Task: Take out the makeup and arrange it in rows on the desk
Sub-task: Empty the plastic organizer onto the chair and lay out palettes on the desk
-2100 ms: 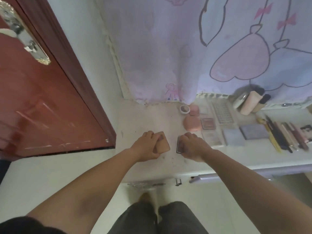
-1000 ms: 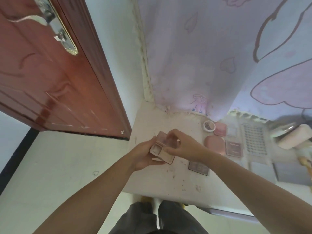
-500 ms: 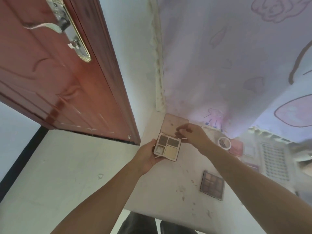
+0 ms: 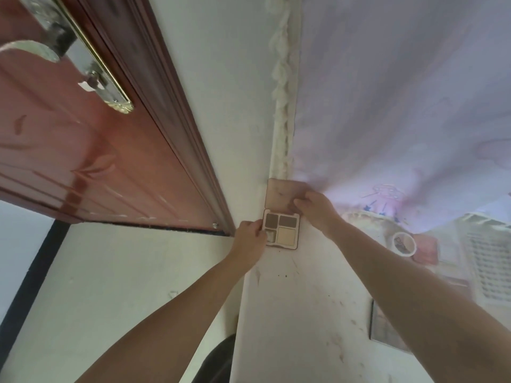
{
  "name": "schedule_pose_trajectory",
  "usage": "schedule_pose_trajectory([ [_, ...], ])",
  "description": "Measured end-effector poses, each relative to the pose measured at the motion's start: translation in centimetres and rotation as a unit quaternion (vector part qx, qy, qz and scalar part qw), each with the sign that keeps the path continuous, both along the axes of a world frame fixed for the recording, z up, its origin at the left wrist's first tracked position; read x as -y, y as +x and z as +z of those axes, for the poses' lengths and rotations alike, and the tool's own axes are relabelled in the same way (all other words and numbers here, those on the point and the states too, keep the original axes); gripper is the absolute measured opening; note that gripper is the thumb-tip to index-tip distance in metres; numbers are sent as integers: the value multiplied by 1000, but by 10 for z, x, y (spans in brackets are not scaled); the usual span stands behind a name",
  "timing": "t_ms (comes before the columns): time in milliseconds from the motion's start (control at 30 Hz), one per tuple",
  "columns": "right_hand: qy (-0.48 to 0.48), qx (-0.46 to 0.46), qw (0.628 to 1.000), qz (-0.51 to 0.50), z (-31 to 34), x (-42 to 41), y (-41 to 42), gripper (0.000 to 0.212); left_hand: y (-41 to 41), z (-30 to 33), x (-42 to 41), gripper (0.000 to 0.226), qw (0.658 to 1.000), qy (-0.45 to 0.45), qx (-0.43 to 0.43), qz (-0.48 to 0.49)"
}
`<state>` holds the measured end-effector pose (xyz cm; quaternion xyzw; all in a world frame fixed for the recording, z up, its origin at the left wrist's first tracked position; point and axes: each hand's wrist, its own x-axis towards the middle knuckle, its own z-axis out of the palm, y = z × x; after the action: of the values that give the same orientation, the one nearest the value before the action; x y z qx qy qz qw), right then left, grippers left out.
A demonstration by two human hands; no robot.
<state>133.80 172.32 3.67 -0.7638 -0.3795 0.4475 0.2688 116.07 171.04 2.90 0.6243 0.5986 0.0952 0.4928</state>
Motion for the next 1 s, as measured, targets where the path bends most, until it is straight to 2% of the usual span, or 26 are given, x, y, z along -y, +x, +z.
schedule_pose_trajectory([
  [33, 0, 10, 1000, 14, -1, 1, 0, 10, 0, 0, 0, 26, 1000, -4, 6, 1],
  [133, -1, -1, 1000, 28, 5, 6, 5, 31, 1, 1, 4, 27, 1000, -9, 0, 1],
  [233, 4, -39, 999, 21, 15, 17, 15, 34, 3, 4, 13, 38, 999, -10, -35, 25],
  [333, 10, -42, 998, 37, 26, 49, 33, 34, 7, 10, 40, 46, 994, 66, -53, 71],
  [400, 16, 18, 995, 95, 34, 85, 49, 25, 15, 14, 71, 42, 984, 157, -34, 72],
  [467, 3, 134, 971, 196, 40, 129, 65, 21, 33, 15, 110, 36, 984, 177, 5, 15],
  [533, -19, 262, 923, 283, 41, 175, 78, 23, 59, 11, 147, 32, 992, 104, 30, -69],
  [600, -25, 303, 892, 335, 34, 216, 87, 28, 87, 3, 177, 34, 991, 36, 33, -125],
  [700, -32, 335, 853, 400, 17, 261, 94, 53, 118, -1, 202, 37, 994, 6, 11, -108],
  [767, -9, 374, 831, 411, 6, 275, 95, 57, 127, -1, 206, 36, 996, -5, 10, -88],
  [900, 37, 356, 854, 376, 1, 271, 92, 49, 125, 11, 203, 35, 996, -51, 56, -57],
  [967, 53, 309, 878, 362, 7, 264, 91, 51, 114, 19, 196, 28, 984, -124, 125, 40],
  [1000, 67, 281, 891, 350, 11, 260, 90, 53, 107, 21, 191, 25, 962, -181, 179, 95],
])
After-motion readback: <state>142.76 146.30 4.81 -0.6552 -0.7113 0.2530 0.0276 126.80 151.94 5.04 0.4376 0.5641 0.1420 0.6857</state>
